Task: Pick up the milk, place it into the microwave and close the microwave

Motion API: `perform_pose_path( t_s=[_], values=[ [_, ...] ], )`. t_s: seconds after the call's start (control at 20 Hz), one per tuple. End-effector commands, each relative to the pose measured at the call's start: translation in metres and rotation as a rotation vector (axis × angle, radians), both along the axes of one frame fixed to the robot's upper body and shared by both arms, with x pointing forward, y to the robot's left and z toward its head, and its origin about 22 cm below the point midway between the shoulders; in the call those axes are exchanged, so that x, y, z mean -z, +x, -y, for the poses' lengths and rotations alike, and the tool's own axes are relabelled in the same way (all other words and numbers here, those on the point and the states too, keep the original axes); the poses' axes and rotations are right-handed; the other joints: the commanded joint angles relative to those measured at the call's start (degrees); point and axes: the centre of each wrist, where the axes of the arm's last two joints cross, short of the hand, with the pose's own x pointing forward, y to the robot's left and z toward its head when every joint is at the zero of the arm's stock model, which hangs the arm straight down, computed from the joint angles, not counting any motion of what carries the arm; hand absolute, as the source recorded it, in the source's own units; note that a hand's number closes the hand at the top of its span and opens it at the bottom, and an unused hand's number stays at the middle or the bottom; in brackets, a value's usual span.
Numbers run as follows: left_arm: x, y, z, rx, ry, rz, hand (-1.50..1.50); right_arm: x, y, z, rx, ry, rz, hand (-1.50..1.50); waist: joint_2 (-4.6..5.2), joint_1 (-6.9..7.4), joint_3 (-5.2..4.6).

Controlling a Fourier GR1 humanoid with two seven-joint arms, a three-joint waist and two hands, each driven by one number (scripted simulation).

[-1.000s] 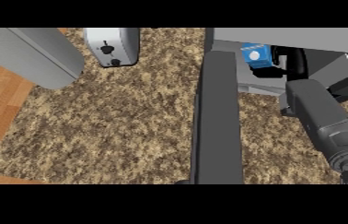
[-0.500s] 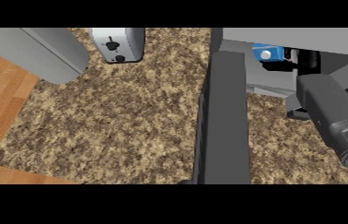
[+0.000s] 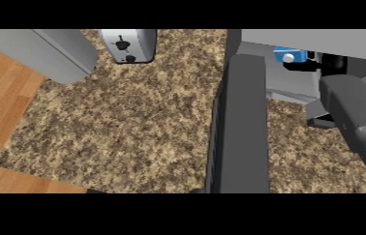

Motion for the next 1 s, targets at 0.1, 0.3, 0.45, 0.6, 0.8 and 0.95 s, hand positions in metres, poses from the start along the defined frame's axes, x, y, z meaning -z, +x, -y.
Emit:
perform_pose_path(
  t_s=[0.1, 0.3, 0.45, 0.6, 0.8, 0.95],
  values=[
    [-0.007, 0.003, -0.002, -0.013, 0.044, 0.006, -1.50, -0.002, -0.001, 0.006, 0.010, 0.000, 0.009, 1.50, 0.32, 0.28, 0.19],
    [-0.005, 0.009, 0.000, -0.001, 0.060, -0.001, -1.50, -0.011, 0.003, 0.007, 0.009, -0.004, 0.006, 1.50, 0.64, 0.31, 0.07],
    [0.000, 0.009, -0.004, -0.013, 0.047, -0.011, -1.50, -0.009, 0.001, 0.009, 0.018, 0.005, 0.008, 1.50, 0.71, 0.75, 0.03],
    [-0.004, 0.013, -0.003, -0.006, 0.058, 0.006, -1.50, -0.012, 0.007, -0.005, 0.037, 0.069, 0.038, -1.50, 0.42, 0.59, 0.21],
    [-0.001, 0.015, -0.005, -0.001, 0.071, -0.014, -1.50, -0.018, 0.017, -0.033, -0.173, 0.105, 0.057, -1.50, -0.12, 1.12, 0.02],
    [-0.002, 0.019, -0.001, 0.012, 0.084, -0.012, -1.50, -0.019, 0.021, -0.049, -0.174, 0.022, -0.064, -1.50, 0.01, 2.24, -0.35]
  ],
)
